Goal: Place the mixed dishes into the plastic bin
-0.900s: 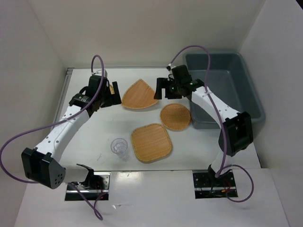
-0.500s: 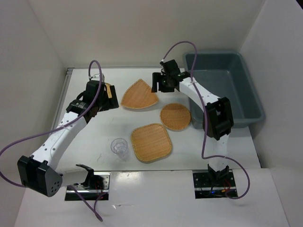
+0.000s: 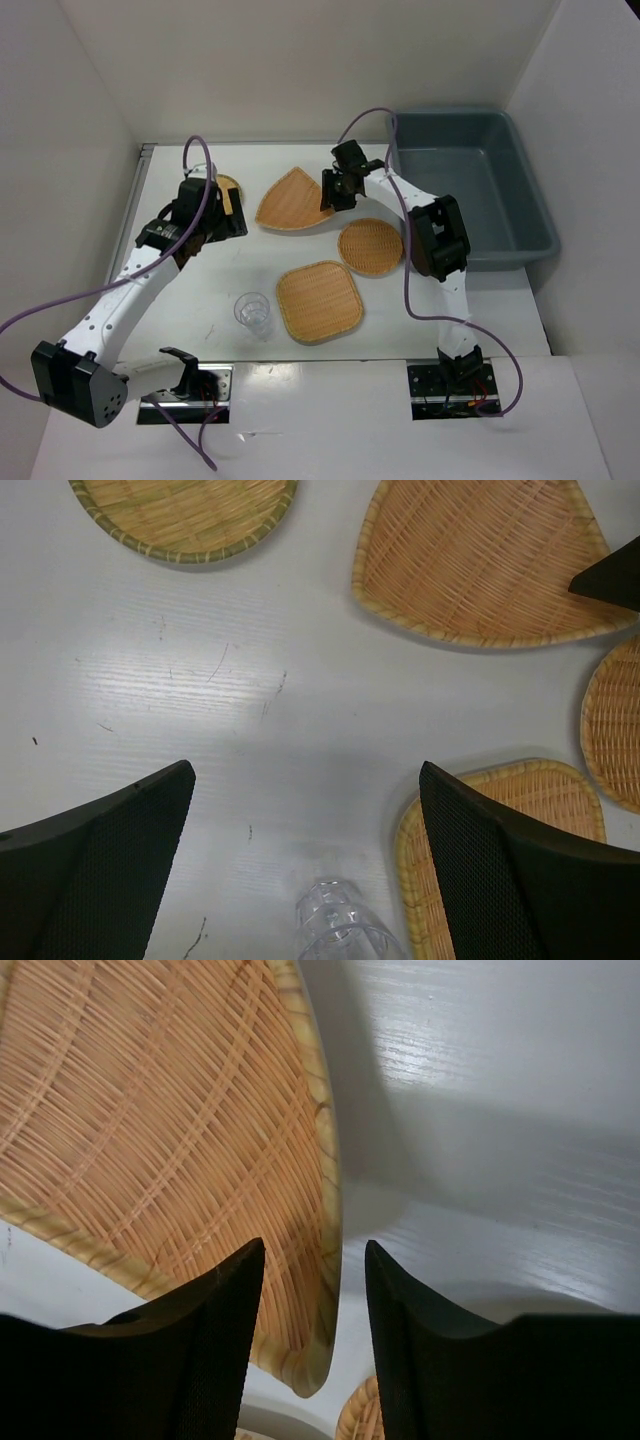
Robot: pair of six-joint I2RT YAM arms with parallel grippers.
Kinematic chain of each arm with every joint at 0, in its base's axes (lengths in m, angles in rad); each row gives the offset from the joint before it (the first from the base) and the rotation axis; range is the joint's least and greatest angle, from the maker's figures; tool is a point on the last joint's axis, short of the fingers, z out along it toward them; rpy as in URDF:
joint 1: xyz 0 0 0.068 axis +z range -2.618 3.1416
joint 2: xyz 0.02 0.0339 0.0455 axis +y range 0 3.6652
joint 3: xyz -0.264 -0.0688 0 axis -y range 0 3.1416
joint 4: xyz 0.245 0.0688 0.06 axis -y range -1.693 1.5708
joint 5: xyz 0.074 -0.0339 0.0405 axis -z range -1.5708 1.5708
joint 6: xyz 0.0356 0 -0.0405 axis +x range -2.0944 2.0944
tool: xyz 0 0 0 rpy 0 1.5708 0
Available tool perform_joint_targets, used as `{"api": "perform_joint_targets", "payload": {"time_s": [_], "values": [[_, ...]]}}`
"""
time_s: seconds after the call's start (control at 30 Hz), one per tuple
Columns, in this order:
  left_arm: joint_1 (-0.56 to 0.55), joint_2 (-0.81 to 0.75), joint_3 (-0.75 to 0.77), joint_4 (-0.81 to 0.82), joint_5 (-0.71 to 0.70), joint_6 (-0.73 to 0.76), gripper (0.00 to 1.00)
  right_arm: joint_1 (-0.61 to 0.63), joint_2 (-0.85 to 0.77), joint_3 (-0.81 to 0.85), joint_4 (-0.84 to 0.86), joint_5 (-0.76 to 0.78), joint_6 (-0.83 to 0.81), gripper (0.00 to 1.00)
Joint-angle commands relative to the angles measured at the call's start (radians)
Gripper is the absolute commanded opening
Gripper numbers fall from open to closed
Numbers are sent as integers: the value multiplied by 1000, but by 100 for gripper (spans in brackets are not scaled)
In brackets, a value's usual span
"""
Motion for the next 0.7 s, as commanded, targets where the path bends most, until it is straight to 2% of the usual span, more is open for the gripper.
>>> {"api": "perform_joint_targets", "payload": {"time_s": [0.0,0.07,0.23,0.3,0.33,0.37,0.5,0.67], "values": [[5,-27,-13,6,9,19,100,1,27,52,27,-39,21,47],[5,-27,-13,6,9,10,100,1,36,52,28,-50,21,41],[5,-27,-22,6,18,9,100,-8,36,52,38,-59,30,18],[5,-27,-22,6,18,9,100,-19,36,43,61,-106,55,8],[5,-27,-22,6,18,9,100,-28,36,42,61,-116,55,8],[5,-27,-22,6,18,9,100,-37,36,33,72,-128,66,1],[5,-18,-31,15,18,0,100,-77,27,13,92,-204,110,1],[5,-17,-31,15,27,0,100,-106,-83,-29,127,-214,132,0]]}}
